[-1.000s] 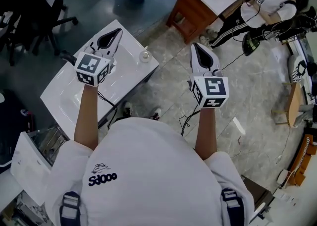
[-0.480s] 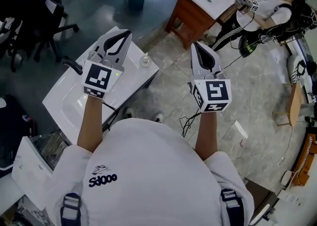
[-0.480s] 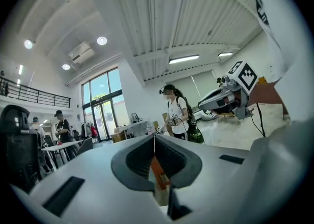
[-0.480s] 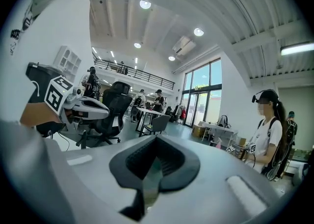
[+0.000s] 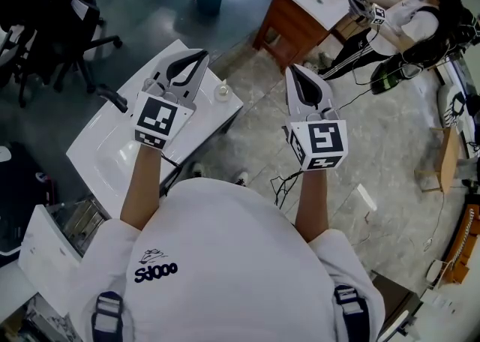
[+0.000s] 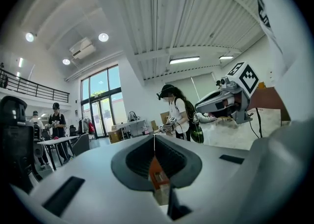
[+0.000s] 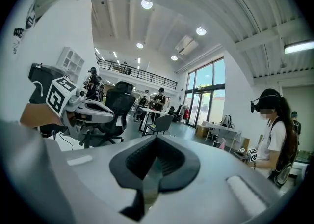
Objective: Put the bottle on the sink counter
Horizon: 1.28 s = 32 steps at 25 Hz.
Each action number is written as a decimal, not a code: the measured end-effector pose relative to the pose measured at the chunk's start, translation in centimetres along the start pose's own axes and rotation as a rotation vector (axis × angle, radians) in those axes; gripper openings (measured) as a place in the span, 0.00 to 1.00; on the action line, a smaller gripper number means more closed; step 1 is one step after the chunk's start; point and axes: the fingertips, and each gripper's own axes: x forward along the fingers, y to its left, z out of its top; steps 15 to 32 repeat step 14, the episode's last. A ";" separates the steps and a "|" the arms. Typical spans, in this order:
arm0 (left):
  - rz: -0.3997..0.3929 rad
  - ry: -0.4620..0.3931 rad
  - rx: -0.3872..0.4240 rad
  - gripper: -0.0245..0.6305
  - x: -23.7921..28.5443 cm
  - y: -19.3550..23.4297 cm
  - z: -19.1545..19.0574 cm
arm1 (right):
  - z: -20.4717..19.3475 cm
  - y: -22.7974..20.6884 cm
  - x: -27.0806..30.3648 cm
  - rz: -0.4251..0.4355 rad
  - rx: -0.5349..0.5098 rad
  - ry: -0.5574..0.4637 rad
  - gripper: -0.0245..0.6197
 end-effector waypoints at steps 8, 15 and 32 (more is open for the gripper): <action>-0.005 0.016 -0.012 0.05 0.5 -0.1 -0.9 | -0.5 0.1 0.5 0.012 -0.006 0.012 0.05; -0.010 0.023 -0.017 0.05 0.5 0.0 -1.0 | -0.4 0.2 0.8 0.023 -0.012 0.014 0.05; -0.010 0.023 -0.017 0.05 0.5 0.0 -1.0 | -0.4 0.2 0.8 0.023 -0.012 0.014 0.05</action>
